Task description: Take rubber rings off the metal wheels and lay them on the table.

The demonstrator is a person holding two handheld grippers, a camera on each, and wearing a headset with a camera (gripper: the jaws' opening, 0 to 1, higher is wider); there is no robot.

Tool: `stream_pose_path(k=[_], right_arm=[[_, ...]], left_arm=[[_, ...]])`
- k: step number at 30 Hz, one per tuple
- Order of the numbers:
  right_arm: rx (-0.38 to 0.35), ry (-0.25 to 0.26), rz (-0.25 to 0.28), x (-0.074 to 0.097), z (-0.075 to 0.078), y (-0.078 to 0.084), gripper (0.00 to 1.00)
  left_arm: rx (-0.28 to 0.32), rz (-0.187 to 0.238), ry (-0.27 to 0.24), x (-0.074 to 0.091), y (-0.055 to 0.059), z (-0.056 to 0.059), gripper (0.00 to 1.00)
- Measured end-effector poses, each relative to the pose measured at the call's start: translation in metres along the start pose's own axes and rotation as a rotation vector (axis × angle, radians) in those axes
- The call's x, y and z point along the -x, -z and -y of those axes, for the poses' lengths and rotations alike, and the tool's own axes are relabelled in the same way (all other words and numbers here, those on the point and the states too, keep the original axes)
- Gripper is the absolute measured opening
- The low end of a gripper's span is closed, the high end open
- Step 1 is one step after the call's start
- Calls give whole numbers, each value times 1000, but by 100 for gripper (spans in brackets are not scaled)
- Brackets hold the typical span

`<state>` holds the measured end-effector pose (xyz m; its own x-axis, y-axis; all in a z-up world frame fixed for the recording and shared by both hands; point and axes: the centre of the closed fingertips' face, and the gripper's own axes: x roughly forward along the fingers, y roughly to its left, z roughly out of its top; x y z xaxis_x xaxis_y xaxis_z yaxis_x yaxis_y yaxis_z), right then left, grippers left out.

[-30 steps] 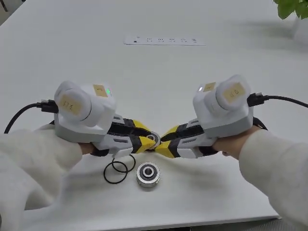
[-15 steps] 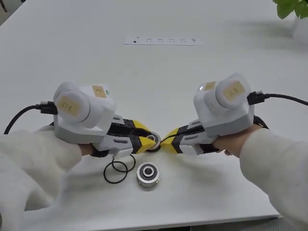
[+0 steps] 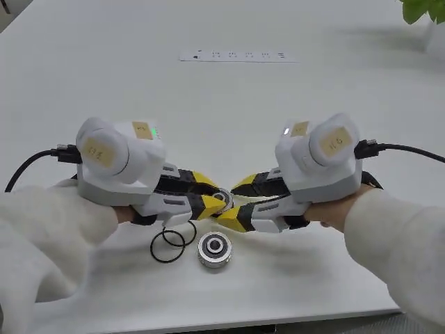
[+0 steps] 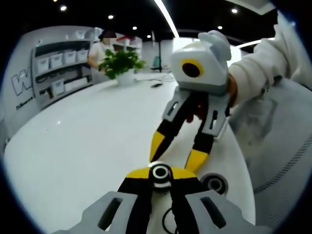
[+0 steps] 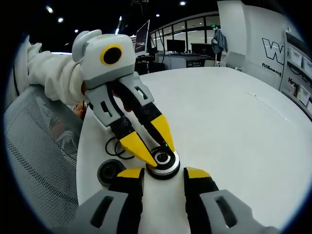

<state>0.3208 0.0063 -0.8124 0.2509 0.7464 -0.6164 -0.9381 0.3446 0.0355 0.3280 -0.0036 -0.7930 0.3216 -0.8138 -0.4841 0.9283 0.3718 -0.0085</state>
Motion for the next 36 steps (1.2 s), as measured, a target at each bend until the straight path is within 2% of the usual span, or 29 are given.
stream_pose_path(k=[3,10,17,21,25,28,36], right_arm=[[-37,-19,22,2,0,-4,23],[-86,-42,12,7,1,-4,19],[-90,-51,-11,9,0,1,12],[-77,-44,-23,9,2,4,3],[-93,-42,-31,9,2,3,3],[-66,-40,-33,10,2,3,8],[-35,-36,9,2,0,-2,27]], left_arm=[[1,2,0,0,0,0,14],[2,4,-2,1,-1,0,14],[5,4,-4,1,0,1,14],[11,4,-6,2,0,0,14],[7,4,-7,2,0,0,14],[3,5,-5,2,0,0,14],[6,11,-3,2,0,0,14]])
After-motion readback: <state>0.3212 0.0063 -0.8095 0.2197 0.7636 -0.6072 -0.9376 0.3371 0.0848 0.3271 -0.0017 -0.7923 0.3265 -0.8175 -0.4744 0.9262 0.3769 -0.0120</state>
